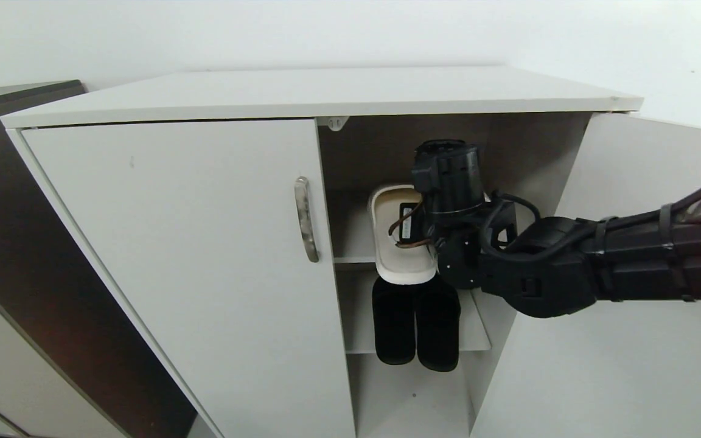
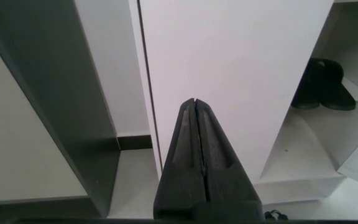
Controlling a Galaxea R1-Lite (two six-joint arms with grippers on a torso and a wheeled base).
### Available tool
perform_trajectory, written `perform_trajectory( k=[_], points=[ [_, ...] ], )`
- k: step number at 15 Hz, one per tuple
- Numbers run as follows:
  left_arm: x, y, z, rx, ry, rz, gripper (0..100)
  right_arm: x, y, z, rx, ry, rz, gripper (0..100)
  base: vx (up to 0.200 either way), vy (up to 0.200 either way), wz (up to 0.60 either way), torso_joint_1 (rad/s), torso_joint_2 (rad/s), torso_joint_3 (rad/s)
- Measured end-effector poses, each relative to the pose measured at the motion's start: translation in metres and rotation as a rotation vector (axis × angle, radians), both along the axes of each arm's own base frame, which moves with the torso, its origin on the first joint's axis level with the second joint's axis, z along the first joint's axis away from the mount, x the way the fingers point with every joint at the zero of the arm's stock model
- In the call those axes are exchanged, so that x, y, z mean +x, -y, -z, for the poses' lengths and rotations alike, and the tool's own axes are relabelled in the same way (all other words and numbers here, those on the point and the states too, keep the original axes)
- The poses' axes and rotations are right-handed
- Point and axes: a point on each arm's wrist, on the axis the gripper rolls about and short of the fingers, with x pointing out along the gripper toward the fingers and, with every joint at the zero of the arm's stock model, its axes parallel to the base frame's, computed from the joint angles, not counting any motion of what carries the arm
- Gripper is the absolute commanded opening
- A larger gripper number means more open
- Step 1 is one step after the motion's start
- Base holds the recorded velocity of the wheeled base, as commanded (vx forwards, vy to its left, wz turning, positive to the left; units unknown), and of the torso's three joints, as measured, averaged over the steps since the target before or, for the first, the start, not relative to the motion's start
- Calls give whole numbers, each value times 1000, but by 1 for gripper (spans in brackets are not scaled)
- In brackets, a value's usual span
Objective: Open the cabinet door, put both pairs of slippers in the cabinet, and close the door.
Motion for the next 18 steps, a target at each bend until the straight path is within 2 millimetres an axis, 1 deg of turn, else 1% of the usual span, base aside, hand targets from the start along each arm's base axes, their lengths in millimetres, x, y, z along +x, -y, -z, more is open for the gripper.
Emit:
perform_trajectory(
  k=[3,6,12,18],
  points=[
    [0,0,0,0,0,0,0,24,-2,2,23,5,-41,0,0,0,0,0,0,0],
    [0,0,0,0,0,0,0,38,1,8,22,-6,-65,0,0,0,0,0,0,0],
    [0,0,0,0,0,1,0,51,1,3,-17,16,-56,0,0,0,0,0,0,0],
    [0,0,0,0,0,1,0,59,-2,11,-39,-9,-46,0,0,0,0,0,0,0]
  ],
)
